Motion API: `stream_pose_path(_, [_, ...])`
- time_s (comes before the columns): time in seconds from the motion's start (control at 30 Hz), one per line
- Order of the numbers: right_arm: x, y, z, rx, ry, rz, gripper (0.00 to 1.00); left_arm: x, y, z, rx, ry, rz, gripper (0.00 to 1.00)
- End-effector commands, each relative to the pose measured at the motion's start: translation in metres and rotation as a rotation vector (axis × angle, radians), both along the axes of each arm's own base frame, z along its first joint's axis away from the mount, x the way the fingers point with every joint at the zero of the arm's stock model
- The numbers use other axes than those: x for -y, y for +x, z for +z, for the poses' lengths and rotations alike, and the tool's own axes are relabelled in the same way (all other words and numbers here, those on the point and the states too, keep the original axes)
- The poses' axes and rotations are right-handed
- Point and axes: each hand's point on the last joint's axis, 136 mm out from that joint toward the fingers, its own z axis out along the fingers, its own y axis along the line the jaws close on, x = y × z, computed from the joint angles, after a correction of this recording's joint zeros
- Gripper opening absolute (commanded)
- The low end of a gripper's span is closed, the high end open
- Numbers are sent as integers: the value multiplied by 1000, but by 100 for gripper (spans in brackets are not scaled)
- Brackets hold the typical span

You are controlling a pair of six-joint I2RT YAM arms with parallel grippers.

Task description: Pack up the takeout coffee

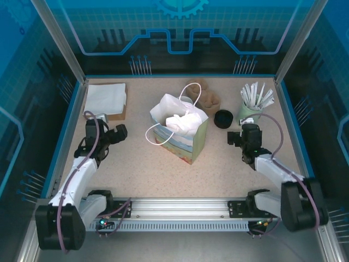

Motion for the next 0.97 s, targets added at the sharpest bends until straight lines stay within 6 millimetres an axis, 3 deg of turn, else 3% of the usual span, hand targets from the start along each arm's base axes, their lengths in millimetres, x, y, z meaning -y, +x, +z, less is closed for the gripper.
stream_pose_path(0.0, [-10,41,45,298,12,77,100,-8,23,5,126,87,-23,99])
stream_pose_path(0.17, [-9,54,19,288,67,115,100,-2,41,-7,198,102,-76,99])
stream_pose_path(0.47, [-12,60,16,248,57,117,100,12,75,-22,285,97,-162,99])
stream_pose_path(0.57, [-12,59,15,243,53,118,100,18,77,-42,302,105,-192,99])
stream_pose_path(0.93, [-12,59,15,243,51,119,100,24,79,-42,281,132,-211,99])
